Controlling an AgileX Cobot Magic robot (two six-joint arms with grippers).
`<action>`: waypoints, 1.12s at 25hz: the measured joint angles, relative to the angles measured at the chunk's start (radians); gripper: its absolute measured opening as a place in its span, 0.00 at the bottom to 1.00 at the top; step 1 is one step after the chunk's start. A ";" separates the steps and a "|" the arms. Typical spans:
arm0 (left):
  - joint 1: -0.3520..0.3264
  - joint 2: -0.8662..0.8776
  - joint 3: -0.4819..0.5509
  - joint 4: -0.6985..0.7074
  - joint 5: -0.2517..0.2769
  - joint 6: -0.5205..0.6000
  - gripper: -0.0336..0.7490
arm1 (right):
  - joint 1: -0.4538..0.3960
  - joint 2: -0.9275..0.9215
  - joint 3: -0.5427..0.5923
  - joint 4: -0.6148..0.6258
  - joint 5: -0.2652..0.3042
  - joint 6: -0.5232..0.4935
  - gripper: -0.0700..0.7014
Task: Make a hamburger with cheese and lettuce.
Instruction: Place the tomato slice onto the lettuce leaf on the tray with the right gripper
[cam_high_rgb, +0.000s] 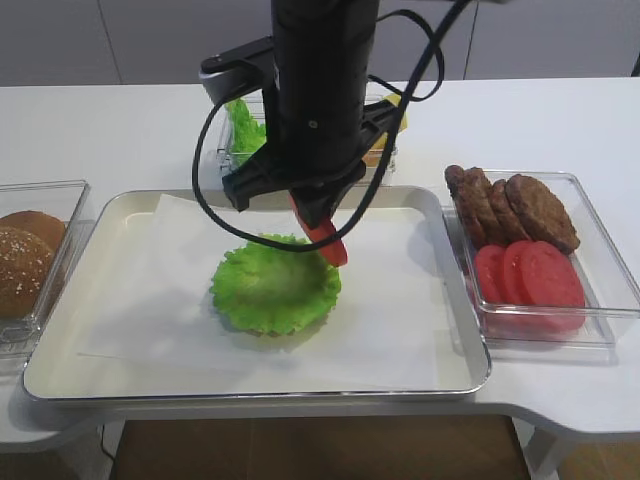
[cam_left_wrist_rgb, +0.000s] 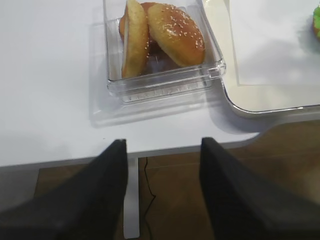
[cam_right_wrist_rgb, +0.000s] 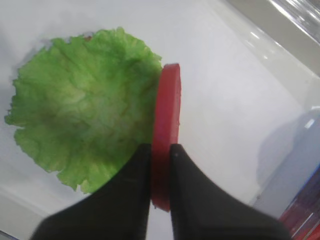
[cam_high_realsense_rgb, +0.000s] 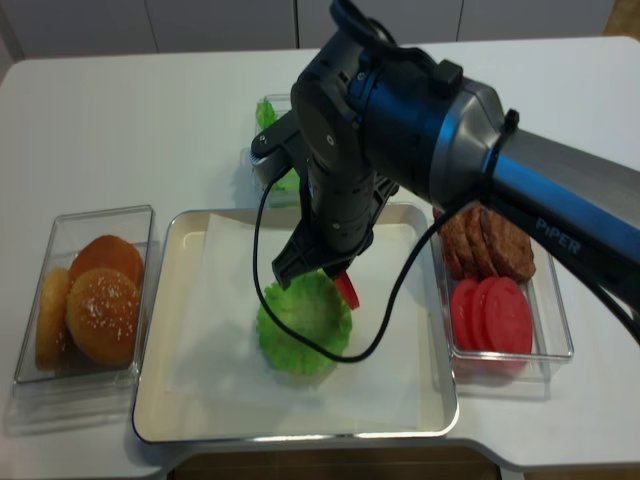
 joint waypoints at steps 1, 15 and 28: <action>0.000 0.000 0.000 0.000 0.000 0.000 0.49 | 0.000 0.000 -0.004 0.000 0.000 0.002 0.21; 0.000 0.000 0.000 0.000 0.000 0.000 0.49 | 0.000 0.024 -0.020 0.005 0.012 0.027 0.21; 0.000 0.000 0.000 0.000 0.000 0.000 0.49 | 0.000 0.024 -0.020 0.019 0.014 0.029 0.21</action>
